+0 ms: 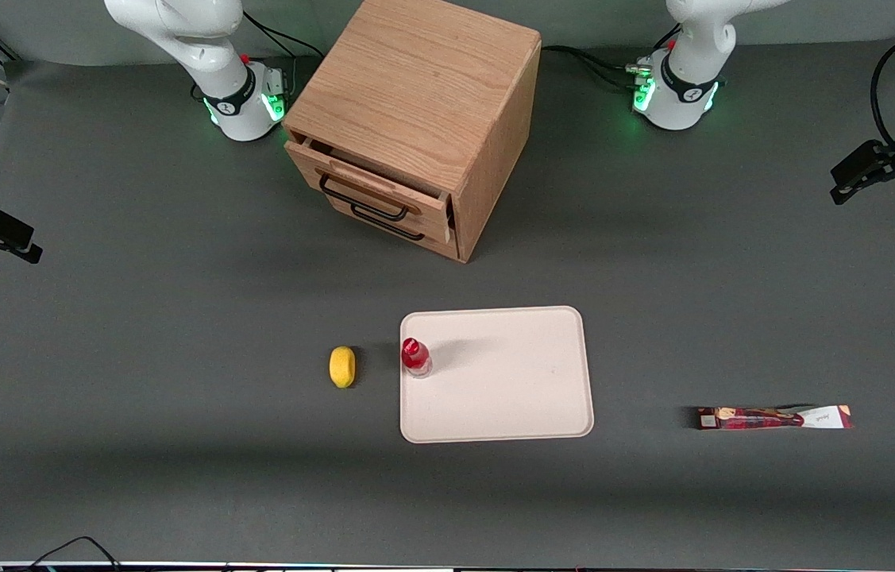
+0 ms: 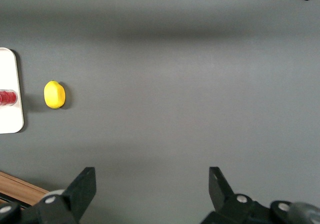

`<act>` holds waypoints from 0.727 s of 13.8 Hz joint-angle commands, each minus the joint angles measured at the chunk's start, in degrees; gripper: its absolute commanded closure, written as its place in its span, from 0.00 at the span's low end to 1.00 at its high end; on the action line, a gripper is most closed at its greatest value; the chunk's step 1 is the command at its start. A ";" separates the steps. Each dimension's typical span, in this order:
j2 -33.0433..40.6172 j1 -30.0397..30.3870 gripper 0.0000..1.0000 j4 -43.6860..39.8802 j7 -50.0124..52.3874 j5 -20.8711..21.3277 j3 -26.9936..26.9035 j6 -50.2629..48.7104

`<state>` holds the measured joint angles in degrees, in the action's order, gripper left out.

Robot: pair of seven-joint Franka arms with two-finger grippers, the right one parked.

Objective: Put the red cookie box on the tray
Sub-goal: 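Move the left gripper in toward the red plaid cookie box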

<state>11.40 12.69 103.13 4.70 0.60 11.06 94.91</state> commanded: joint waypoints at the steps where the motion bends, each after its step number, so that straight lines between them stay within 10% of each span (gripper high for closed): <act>1: 0.99 0.93 0.00 0.85 -0.39 0.55 0.80 -0.43; 10: -9.09 0.67 0.00 -1.25 -22.32 4.94 0.72 6.06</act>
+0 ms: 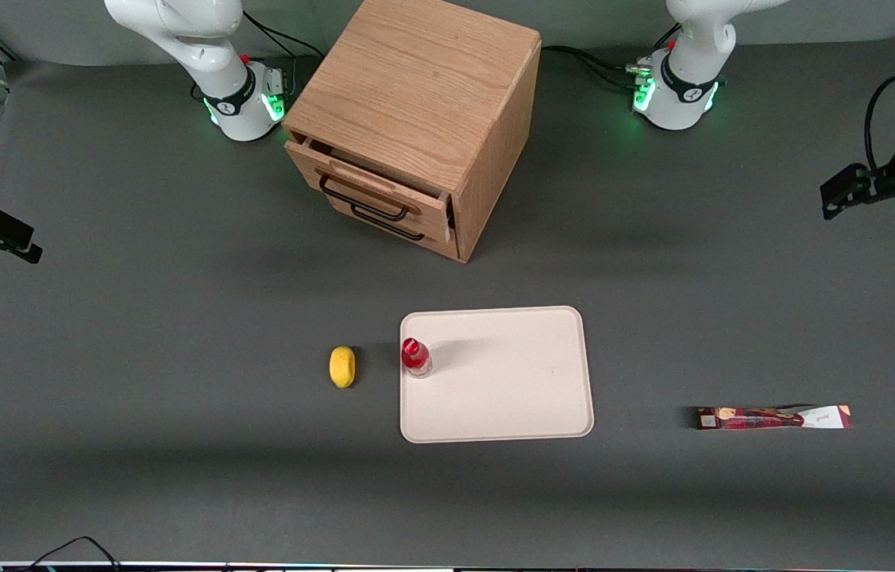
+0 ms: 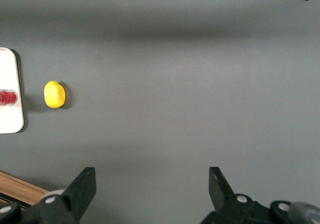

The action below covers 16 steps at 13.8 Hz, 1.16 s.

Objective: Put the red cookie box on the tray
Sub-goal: 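Move the left gripper in toward the red plaid cookie box, then lower the open left gripper over the cookie box and close on it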

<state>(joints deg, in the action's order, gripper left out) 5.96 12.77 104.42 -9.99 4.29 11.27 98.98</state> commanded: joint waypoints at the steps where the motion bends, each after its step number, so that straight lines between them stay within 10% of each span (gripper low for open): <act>1: -6.45 0.50 0.00 -4.82 -12.37 1.51 0.33 2.44; 10: -36.95 -8.54 0.00 -30.75 -59.65 4.50 -10.73 10.34; 16: -46.03 -10.83 0.00 -30.86 -75.35 4.07 -12.94 23.70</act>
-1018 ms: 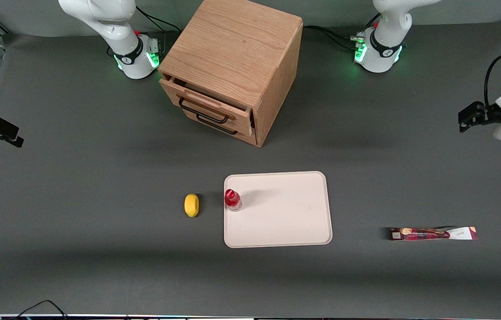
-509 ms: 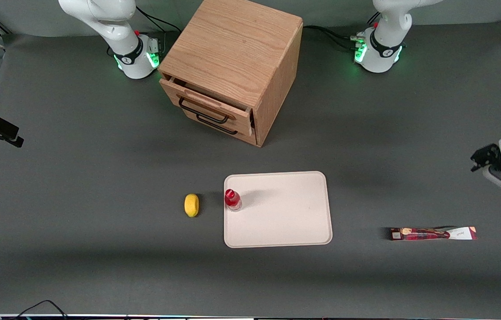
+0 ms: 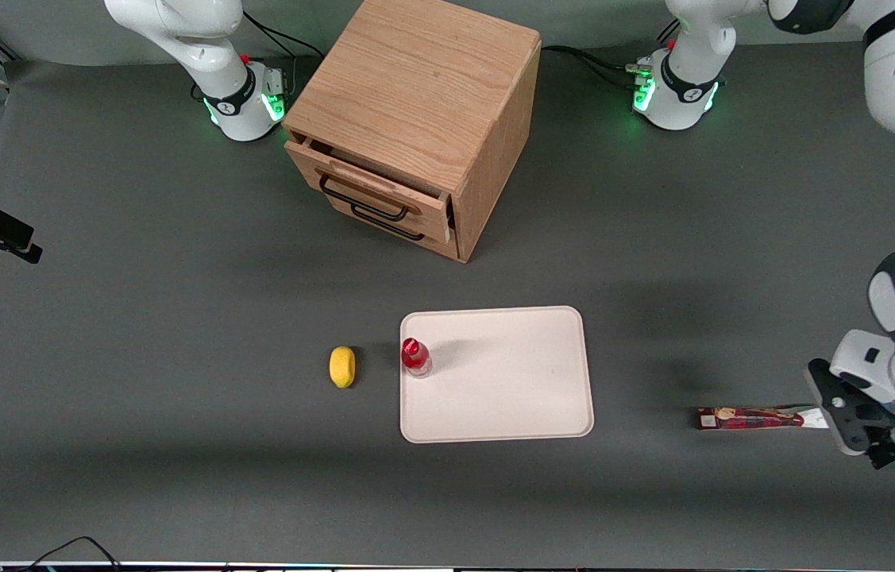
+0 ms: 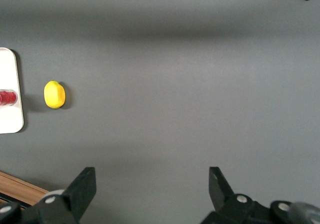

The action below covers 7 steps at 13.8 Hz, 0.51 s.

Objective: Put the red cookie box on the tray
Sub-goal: 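Lower the open left gripper over the cookie box and close on it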

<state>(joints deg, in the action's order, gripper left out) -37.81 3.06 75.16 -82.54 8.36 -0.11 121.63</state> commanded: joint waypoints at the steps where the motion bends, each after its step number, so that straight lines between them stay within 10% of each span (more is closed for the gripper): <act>1: -3.22 -1.13 0.00 -0.64 -2.80 -0.01 -1.56 1.85; 7: -7.80 -1.13 0.00 -0.19 -2.80 -3.70 -1.64 2.64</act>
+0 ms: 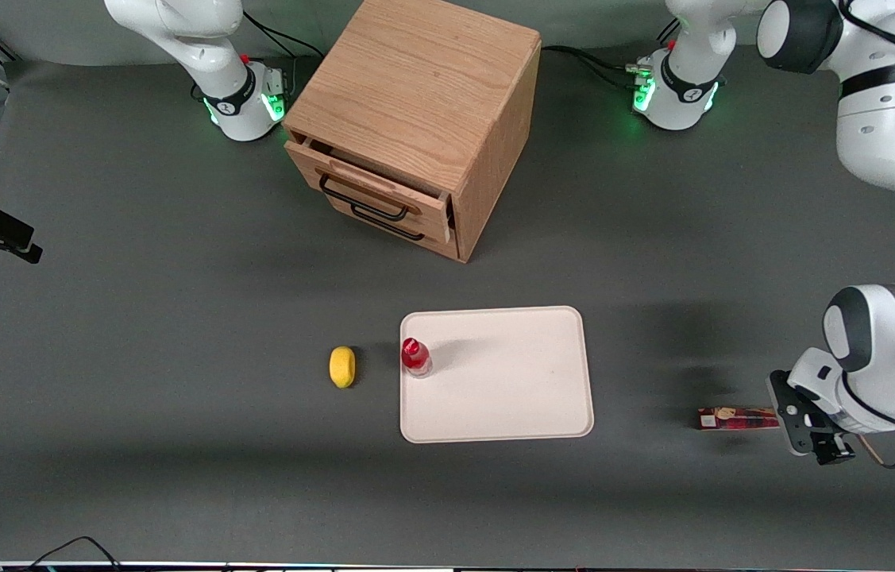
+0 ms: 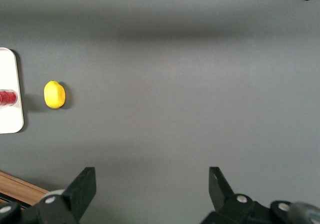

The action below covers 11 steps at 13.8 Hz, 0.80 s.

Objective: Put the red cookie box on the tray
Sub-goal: 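Lower the open left gripper over the cookie box and close on it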

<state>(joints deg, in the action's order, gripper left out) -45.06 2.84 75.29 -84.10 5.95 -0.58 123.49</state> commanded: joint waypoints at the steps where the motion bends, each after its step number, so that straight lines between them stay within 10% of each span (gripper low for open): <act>1: -0.90 -0.82 0.00 -0.32 -1.41 -1.29 -1.18 1.05; 8: -3.27 -0.64 0.03 2.23 -0.80 -5.59 -1.44 6.49; 11: -3.37 -0.55 0.42 2.32 -1.76 -5.51 -1.62 6.50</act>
<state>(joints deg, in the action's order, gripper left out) -49.00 2.84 76.94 -84.30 1.41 -1.31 129.37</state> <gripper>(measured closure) 0.097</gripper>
